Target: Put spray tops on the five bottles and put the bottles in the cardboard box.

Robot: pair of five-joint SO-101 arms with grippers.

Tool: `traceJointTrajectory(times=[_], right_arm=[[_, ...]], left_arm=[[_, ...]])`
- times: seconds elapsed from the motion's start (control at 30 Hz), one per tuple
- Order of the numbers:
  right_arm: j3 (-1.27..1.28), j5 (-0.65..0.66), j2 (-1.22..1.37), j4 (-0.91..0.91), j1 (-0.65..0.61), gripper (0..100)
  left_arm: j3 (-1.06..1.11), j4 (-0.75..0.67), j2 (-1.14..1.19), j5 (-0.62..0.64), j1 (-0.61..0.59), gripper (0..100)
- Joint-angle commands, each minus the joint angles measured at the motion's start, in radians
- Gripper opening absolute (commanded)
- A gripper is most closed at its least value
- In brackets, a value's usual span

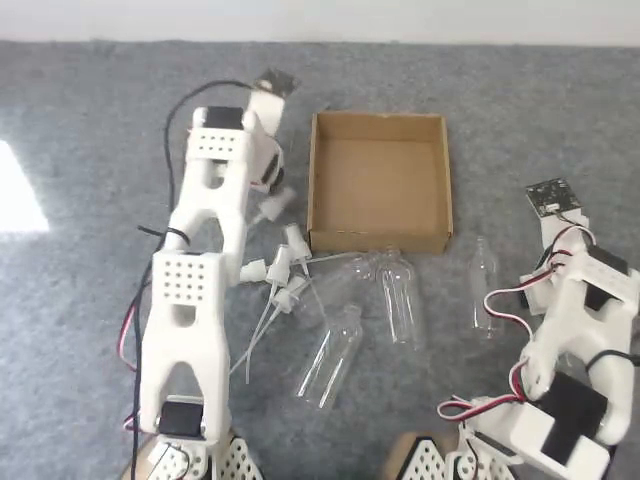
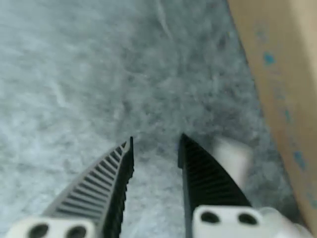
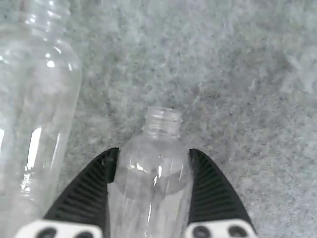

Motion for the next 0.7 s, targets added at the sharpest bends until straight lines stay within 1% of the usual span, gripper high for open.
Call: traceJointTrajectory(times=[0.0, 0.1, 0.2, 0.23, 0.3, 0.37, 0.5, 0.57, 0.67], right_arm=[[-0.003, 0.015, -0.053, -0.007, -0.012, 1.0], [-0.003, 0.015, -0.053, -0.007, -0.012, 1.0], [-0.003, 0.015, -0.053, -0.007, -0.012, 1.0], [-0.003, 0.015, -0.053, -0.007, -0.012, 1.0], [-0.002, 0.015, -0.053, -0.007, -0.012, 1.0], [-0.002, 0.015, -0.053, -0.007, -0.012, 1.0], [-0.002, 0.017, -0.053, -0.007, -0.012, 1.0], [-0.002, 0.017, -0.053, -0.007, -0.012, 1.0], [-0.002, 0.017, -0.053, -0.007, -0.012, 1.0]], left_arm=[[-0.166, 0.092, 0.052, 0.006, -0.003, 14], [-0.321, 0.147, 0.087, 0.031, -0.006, 14], [-0.530, 0.235, 0.089, 0.069, -0.017, 15], [-0.590, 0.244, 0.091, 0.074, -0.017, 15], [-0.625, 0.241, 0.089, 0.068, -0.017, 15], [-0.610, 0.241, 0.089, 0.038, -0.005, 15], [-0.469, 0.242, 0.072, 0.000, 0.020, 15], [-0.386, 0.242, 0.029, -0.012, 0.028, 15], [-0.236, 0.242, -0.110, -0.014, 0.026, 15]])
